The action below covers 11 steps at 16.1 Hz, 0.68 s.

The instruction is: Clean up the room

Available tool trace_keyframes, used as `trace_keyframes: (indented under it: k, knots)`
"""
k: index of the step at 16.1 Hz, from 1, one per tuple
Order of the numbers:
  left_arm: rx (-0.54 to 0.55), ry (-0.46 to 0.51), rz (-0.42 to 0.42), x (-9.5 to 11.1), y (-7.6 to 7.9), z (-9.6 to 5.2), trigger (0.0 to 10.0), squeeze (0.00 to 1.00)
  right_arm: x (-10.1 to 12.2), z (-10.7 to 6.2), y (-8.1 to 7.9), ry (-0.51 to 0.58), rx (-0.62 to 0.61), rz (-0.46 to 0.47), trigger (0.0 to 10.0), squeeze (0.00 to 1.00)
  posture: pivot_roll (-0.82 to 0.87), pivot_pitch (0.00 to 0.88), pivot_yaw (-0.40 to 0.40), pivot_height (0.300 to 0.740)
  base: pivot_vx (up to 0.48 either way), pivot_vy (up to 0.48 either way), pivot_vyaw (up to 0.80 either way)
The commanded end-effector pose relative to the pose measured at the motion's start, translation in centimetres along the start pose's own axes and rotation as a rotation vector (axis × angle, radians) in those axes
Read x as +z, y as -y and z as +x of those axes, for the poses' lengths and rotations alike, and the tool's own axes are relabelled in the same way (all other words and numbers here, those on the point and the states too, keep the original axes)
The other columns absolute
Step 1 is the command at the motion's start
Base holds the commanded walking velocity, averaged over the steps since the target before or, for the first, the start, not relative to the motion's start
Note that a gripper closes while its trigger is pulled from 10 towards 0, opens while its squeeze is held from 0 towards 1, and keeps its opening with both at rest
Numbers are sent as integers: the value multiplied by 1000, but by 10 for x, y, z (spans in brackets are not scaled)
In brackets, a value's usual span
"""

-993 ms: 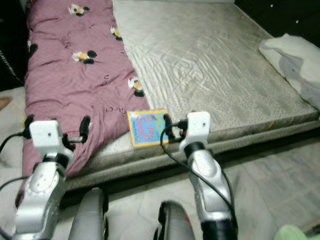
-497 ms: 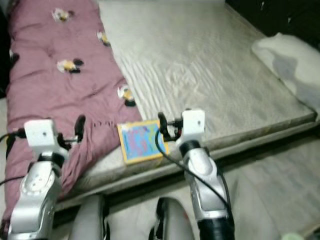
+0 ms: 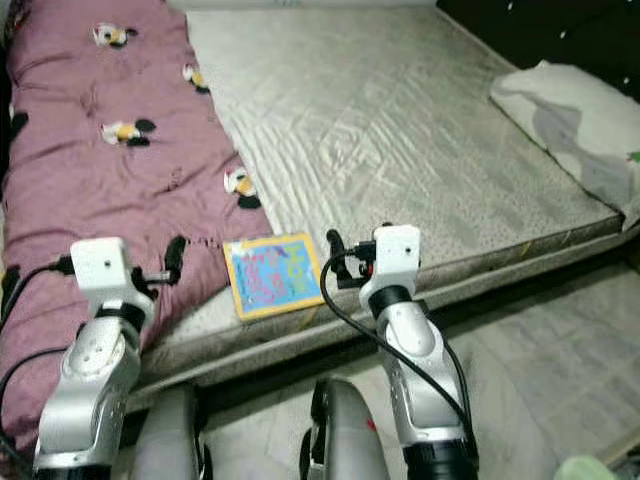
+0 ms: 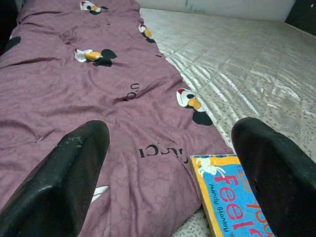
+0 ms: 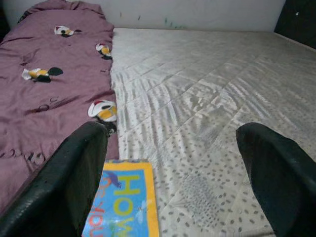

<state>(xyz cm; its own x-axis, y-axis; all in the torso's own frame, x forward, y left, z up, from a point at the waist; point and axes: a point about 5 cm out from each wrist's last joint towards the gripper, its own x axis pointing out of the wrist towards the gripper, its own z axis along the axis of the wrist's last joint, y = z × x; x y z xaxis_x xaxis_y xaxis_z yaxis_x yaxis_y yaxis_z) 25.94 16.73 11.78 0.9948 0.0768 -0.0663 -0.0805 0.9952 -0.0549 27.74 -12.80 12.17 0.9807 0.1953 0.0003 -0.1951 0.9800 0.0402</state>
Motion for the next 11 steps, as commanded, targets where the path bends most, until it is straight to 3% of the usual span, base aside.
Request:
trace_keyframes:
  k: [1, 6, 8, 11]
  knots:
    - [7, -27, -11, -3, -1, 0, 10000, 0, 2, -3, 3, 4, -5, -11, 10000, 0, 0, 120, -111, 561, 0, 0, 0]
    - [28, -33, -17, -2, -8, 4, 10000, 0, 2, -2, 4, 2, -8, -14, 10000, 0, 0, 120, -110, 557, 0, 0, 0]
    - [22, -42, -27, -1, -15, 13, 10000, 0, 6, -2, -1, 30, 36, -69, 10000, 0, -3, 120, -113, 557, 0, 0, 0]
    - [63, -51, -14, 1, -28, 25, 10000, 0, 5, -3, 1, 24, 23, -60, 10000, 0, -8, 117, -113, 557, 0, 0, 0]
